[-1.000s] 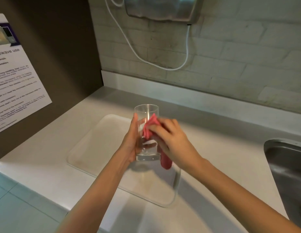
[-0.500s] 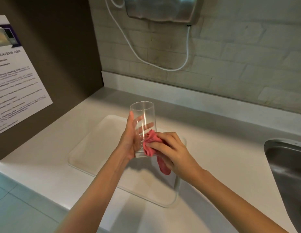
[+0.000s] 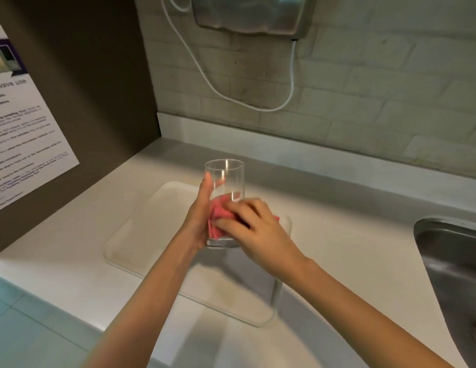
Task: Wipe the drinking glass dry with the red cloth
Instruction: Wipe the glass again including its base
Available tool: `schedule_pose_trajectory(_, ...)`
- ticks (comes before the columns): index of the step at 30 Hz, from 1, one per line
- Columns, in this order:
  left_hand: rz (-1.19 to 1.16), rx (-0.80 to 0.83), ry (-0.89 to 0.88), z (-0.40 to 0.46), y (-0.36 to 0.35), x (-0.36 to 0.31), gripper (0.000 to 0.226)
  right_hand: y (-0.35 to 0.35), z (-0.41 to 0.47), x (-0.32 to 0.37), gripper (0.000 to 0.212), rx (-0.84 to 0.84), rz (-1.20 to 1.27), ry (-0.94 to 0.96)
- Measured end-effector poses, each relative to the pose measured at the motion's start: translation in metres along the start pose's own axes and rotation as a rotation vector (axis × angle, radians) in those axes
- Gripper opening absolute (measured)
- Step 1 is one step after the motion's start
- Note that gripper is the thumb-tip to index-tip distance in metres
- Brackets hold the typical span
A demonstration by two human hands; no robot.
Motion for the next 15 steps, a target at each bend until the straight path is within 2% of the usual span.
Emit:
schedule_pose_trajectory(2, 0.008, -0.043, -0.017, 0.0, 0.006, -0.004, 0.076, -0.002, -0.024, -0.003, 0.031, 0.011, 0.065, 0.012)
schedule_pose_trajectory(7, 0.049, 0.032, -0.012, -0.006, -0.001, 0.003, 0.076, 0.011, -0.007, -0.032, 0.024, -0.187, 0.246, -0.404)
schedule_pose_trajectory(9, 0.043, 0.045, 0.001, -0.006, -0.008, 0.009, 0.073, 0.018, 0.015, -0.037, 0.024, -0.252, 0.218, -0.463)
schedule_pose_trajectory(12, 0.082, 0.029, -0.023, -0.004, -0.014, 0.015, 0.052, 0.021, 0.036, -0.025, 0.023, -0.231, 0.105, -0.321)
schedule_pose_trajectory(15, 0.121, -0.022, -0.033, 0.0, -0.004, 0.012, 0.028, 0.008, 0.026, -0.004, 0.029, -0.106, -0.035, -0.097)
Point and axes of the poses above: each hand's wrist, its own z-axis towards the middle knuckle, its own y-axis out of the back of the hand, x = y × z, the point moved 2 cm from there along z, towards the middle knuckle, and after that the axes turned 7 degrees about -z, right-handed, at the moved point
